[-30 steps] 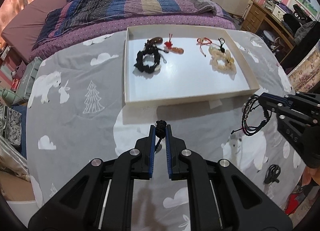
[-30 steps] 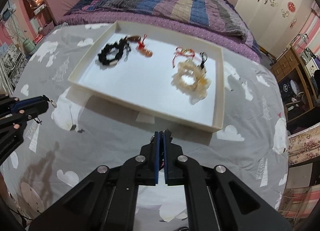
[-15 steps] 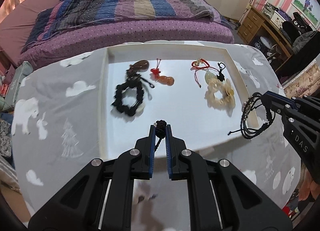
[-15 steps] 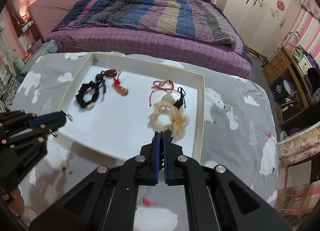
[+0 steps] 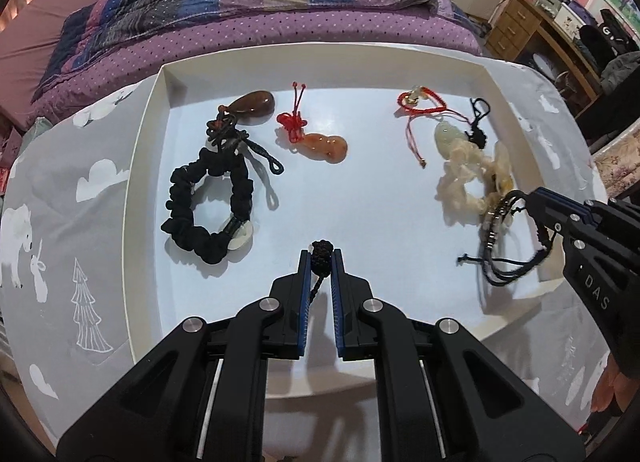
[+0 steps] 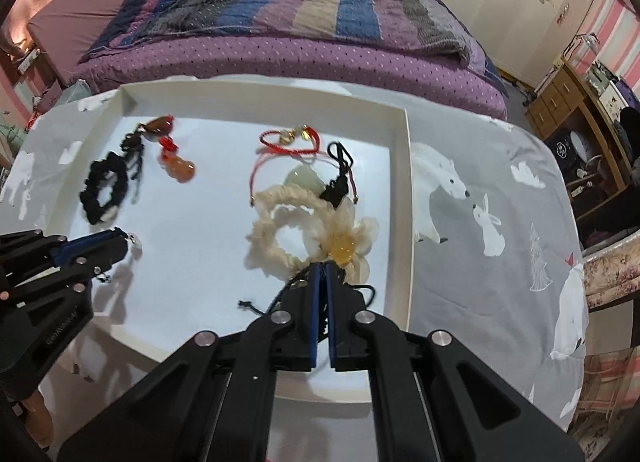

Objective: Organize jewelry
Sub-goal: 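Open the left tool releasing the pendant while the right tool opens releasing the bracelet, then withdraw both tools from the tray toward the watch and claw clip, then grasp the white-band gold watch with left tool while right tool grasps the black claw clip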

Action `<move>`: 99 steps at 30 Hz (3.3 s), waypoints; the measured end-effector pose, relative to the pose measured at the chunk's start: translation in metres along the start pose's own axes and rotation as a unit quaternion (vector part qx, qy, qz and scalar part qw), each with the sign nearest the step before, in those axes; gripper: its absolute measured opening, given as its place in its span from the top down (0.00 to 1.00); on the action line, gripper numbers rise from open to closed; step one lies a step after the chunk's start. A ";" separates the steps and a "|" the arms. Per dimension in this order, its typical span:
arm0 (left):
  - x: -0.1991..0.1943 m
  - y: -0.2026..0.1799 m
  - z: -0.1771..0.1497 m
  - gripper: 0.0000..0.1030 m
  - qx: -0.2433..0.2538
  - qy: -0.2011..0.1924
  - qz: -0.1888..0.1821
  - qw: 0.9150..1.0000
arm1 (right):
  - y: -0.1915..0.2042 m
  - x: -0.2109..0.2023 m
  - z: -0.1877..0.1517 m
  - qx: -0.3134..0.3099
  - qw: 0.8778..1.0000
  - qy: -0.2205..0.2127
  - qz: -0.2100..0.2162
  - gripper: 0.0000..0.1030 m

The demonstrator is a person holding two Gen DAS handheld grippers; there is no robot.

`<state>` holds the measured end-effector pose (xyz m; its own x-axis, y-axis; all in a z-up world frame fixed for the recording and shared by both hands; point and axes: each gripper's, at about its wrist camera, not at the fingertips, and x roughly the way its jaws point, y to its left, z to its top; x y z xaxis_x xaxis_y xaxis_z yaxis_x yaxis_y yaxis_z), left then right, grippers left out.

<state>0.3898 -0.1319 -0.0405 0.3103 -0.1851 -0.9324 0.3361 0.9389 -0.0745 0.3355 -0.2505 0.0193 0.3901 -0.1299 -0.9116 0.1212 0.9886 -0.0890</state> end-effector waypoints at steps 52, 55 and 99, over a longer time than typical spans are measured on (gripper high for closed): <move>-0.129 -0.015 -0.115 0.16 -0.019 -0.082 0.041 0.996 | -0.004 -0.118 -0.092 0.020 0.998 -0.054 0.014 0.32; -0.138 -0.019 -0.136 0.15 -0.016 -0.085 0.039 0.995 | -0.005 -0.128 -0.114 0.018 0.998 -0.053 0.015 0.31; -0.123 -0.054 -0.339 0.24 0.050 -0.070 -0.003 0.996 | -0.017 -0.093 -0.301 0.025 0.999 0.021 -0.002 0.30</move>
<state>0.0325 -0.0616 -0.0417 0.4260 -0.2365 -0.8733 0.4230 0.9053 -0.0389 0.0222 -0.2326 -0.0154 0.3517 -0.1290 -0.9272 0.1675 0.9831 -0.0733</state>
